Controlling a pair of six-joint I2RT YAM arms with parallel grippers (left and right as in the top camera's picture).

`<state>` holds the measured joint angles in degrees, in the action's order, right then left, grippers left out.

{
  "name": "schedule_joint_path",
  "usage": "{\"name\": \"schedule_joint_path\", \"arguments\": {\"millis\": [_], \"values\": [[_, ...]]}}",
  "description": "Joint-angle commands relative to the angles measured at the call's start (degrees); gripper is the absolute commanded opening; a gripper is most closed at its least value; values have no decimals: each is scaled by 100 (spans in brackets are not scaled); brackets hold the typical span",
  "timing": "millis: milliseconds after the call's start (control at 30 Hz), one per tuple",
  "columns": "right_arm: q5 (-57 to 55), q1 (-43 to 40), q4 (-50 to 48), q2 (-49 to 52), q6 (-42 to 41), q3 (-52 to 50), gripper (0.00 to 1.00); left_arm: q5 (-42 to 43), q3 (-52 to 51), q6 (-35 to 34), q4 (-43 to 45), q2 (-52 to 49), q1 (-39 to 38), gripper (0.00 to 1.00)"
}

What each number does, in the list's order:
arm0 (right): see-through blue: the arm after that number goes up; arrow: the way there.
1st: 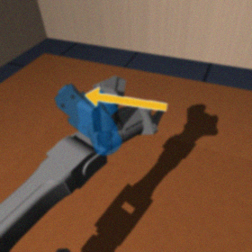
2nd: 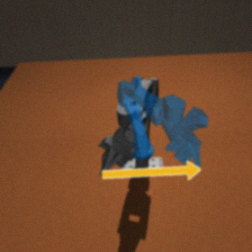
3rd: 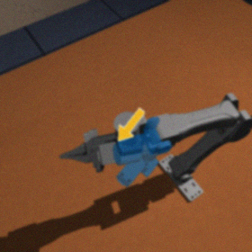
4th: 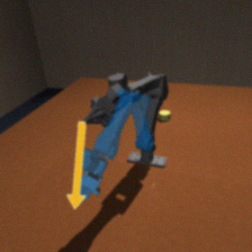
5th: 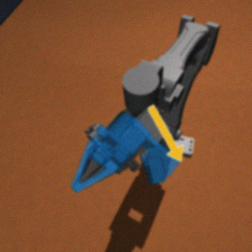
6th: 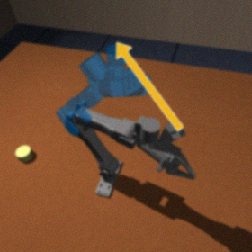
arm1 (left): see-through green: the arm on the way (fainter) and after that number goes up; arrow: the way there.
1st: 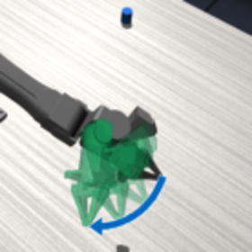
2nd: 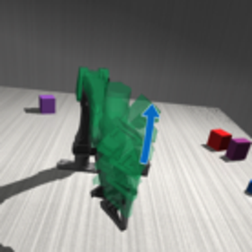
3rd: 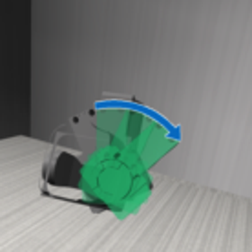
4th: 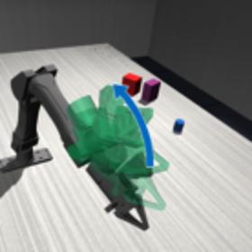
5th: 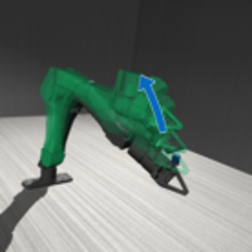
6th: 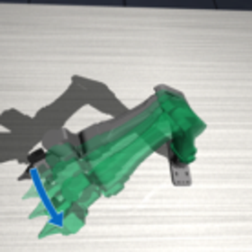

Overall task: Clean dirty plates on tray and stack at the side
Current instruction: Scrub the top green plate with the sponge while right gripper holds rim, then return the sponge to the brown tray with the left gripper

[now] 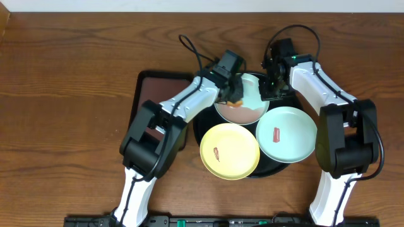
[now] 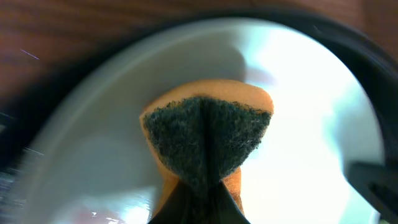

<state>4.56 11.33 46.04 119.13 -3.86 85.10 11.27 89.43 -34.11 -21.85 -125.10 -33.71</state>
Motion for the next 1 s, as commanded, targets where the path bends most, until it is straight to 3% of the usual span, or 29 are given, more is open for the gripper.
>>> {"name": "schedule_joint_path", "arguments": {"millis": [0,233,667,967], "values": [[-173,39,2,-9,90,-44,1,634,-59,-590,-138,-146,-157,8],[-173,37,-13,-9,2,-44,1,625,-57,-621,-765,-144,111,7],[-173,39,-15,-9,-39,-44,1,-752,680,907,-1731,-111,798,7],[-170,33,-74,-9,-109,-44,1,-745,1298,903,-2516,614,918,7]]}}
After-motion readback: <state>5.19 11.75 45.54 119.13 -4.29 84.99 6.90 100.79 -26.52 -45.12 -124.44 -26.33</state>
